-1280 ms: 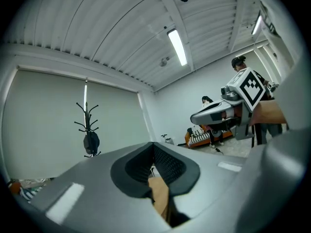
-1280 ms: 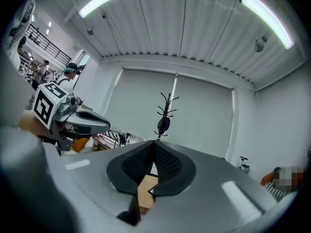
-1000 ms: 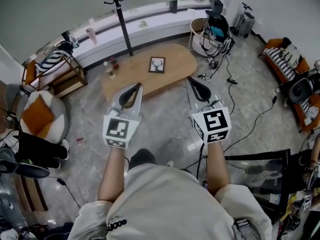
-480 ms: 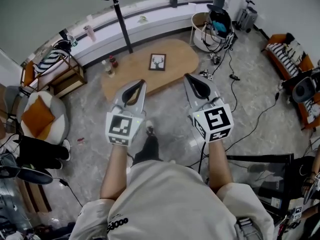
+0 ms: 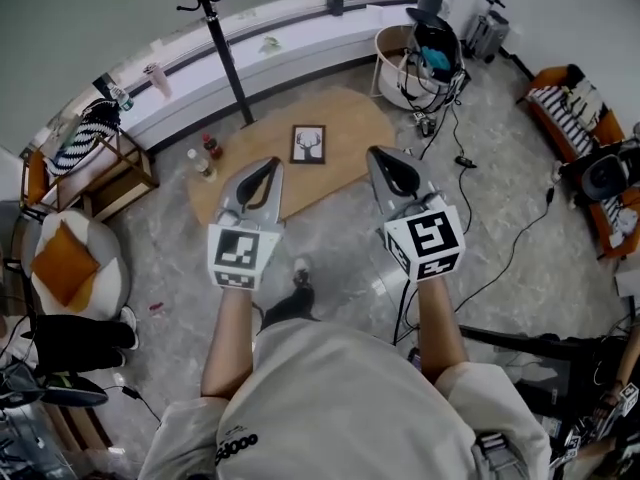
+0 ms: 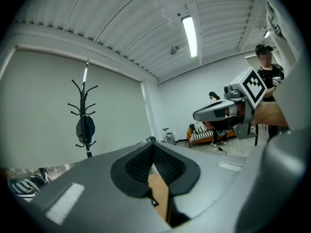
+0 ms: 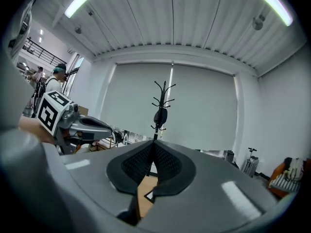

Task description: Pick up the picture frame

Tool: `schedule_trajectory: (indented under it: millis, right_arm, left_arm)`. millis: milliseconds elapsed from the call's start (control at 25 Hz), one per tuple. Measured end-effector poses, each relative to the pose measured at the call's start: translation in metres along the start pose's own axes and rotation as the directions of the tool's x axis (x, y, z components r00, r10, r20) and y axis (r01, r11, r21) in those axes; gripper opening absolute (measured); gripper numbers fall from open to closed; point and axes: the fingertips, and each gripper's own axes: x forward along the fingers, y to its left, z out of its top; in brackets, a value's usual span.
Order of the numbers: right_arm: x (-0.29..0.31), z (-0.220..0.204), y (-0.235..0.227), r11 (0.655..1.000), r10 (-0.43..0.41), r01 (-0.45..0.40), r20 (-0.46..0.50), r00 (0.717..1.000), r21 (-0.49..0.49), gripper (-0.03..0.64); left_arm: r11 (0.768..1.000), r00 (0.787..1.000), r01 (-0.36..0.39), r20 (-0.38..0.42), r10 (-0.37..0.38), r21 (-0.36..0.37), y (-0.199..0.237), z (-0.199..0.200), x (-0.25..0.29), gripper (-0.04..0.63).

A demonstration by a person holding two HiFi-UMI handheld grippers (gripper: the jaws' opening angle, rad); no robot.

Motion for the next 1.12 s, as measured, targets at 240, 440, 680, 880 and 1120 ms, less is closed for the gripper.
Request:
schedule_trajectory:
  millis: [240, 440, 680, 880, 1120]
  right_arm:
    - [0.066, 0.003, -0.017, 1.0, -0.002, 0.002, -0.018, 1.0, -0.008, 0.003]
    - [0.107, 0.006, -0.023, 1.0, 0.012, -0.013, -0.044, 0.999, -0.018, 0.003]
    - [0.155, -0.005, -0.036, 0.999, 0.017, -0.015, -0.069, 0.997, 0.036, 0.003]
    - [0.194, -0.017, -0.046, 0.998, 0.035, -0.031, -0.098, 0.995, 0.047, 0.003]
    - [0.244, -0.034, -0.054, 0.994, 0.046, -0.031, -0.137, 0.99, 0.109, 0.003]
  left_arm:
    - [1.0, 1.0, 0.017, -0.017, -0.017, 0.005, 0.048, -0.007, 0.047, 0.011]
    - [1.0, 0.999, 0.026, -0.026, -0.026, -0.001, 0.077, -0.011, 0.076, 0.011]
    - [0.999, 0.998, 0.038, -0.052, -0.039, -0.026, 0.109, -0.032, 0.107, 0.011]
    - [0.998, 0.996, 0.038, -0.077, -0.042, -0.046, 0.137, -0.051, 0.135, 0.011]
    - [0.998, 0.991, 0.041, -0.128, -0.047, -0.051, 0.17, -0.082, 0.165, 0.011]
